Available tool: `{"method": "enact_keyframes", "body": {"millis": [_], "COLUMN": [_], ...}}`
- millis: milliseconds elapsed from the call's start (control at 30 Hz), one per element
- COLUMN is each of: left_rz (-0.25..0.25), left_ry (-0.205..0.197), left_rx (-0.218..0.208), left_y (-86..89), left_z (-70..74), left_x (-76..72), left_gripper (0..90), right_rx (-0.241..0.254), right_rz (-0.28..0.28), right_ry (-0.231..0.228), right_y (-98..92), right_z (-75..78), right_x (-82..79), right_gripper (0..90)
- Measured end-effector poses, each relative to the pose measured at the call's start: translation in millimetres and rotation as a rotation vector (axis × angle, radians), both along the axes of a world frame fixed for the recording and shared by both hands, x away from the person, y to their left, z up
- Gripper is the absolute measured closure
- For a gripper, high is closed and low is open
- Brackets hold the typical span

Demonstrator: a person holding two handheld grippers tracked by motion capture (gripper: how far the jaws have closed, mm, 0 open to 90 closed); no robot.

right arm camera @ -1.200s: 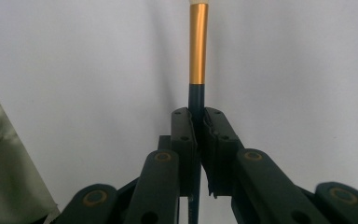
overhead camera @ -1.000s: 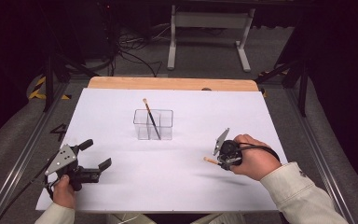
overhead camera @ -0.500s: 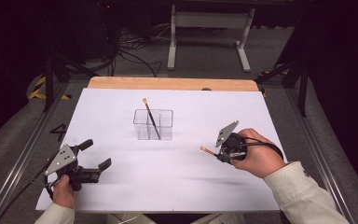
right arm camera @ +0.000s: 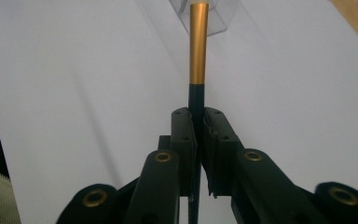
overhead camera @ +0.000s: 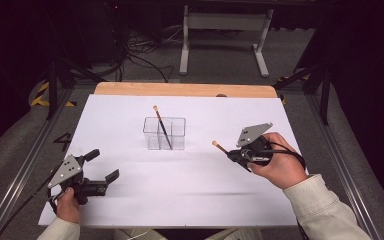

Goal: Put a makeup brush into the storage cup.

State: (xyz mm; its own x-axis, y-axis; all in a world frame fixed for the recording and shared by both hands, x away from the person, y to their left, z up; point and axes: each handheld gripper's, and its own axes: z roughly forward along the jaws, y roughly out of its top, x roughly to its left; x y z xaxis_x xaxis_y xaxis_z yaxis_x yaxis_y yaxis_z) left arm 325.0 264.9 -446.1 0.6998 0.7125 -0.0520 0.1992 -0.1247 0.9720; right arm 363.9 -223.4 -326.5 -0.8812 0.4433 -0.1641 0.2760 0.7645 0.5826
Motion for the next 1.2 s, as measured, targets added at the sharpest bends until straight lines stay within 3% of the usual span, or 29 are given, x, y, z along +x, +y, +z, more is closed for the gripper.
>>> {"method": "enact_keyframes", "body": {"millis": [100, 200, 867, 933, 1200], "left_rz": [0.004, 0.006, -0.001, -0.001, -0.002], "left_ry": [-0.002, -0.004, -0.002, -0.002, -0.002], "left_rx": [-0.014, -0.020, -0.004, -0.004, -0.004], "left_y": [-0.4, -0.5, -0.1, 0.0, 0.1], "left_z": [-0.1, -0.2, -0.2, -0.2, -0.2], "left_x": [-0.3, -0.3, -0.2, -0.1, -0.1], "left_gripper": [0.6, 0.6, 0.7, 0.6, 0.7], "right_rx": [0.035, 0.102, 0.395, 0.462, 0.555], "right_rz": [-0.003, -0.012, -0.028, -0.030, -0.021], "right_ry": [-0.019, -0.051, -0.184, -0.213, -0.259], "right_y": [-1.2, -3.7, -11.7, -12.5, -14.0], "right_z": [2.0, 5.0, 8.7, 8.3, 8.0], "right_x": [-0.3, -1.0, -1.7, -2.1, -3.0], "right_gripper": [83.2, 83.2, 83.2, 83.1, 83.1]}}
